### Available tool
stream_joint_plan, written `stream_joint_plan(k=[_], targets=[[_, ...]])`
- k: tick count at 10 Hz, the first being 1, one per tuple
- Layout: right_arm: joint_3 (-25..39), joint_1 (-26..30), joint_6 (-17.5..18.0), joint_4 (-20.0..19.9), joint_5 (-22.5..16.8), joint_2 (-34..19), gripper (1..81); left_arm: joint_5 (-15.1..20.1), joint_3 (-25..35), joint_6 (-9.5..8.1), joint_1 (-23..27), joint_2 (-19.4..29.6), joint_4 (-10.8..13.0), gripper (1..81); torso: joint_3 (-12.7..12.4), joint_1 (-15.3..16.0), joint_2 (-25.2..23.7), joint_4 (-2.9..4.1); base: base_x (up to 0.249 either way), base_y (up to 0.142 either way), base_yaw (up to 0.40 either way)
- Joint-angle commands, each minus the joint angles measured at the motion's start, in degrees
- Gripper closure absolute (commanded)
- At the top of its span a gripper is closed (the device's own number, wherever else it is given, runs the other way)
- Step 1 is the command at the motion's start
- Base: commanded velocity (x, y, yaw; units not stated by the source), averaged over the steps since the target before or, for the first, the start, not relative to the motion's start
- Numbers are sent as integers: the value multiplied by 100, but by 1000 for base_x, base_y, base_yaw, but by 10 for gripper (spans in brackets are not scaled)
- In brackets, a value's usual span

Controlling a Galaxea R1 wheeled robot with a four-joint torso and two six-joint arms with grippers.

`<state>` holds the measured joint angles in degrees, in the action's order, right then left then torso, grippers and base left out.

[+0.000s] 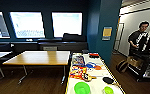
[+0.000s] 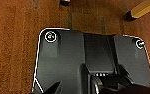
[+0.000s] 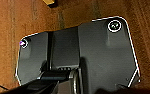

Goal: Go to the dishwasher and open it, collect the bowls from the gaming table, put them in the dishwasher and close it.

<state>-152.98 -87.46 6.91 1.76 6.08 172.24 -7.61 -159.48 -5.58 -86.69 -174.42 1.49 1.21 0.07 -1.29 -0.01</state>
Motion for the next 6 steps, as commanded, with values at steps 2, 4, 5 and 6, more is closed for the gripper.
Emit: stream_joint_plan(k=[2,4,5,6], targets=[[1937,311,12,18,-239,-1205,10,216,1907,75,323,1161,45,10,0,0,0,0,0,0,0],[2781,329,12,18,-239,-1768,10,137,2991,66,349,1901,27,10,0,0,0,0,0,0,0],[3238,338,38,18,-239,-2101,10,58,3289,49,367,2147,27,10,0,0,0,0,0,0,0],[3668,355,47,9,-204,-2444,10,-3,3440,49,376,2314,19,10,0,0,0,0,0,0,0]])
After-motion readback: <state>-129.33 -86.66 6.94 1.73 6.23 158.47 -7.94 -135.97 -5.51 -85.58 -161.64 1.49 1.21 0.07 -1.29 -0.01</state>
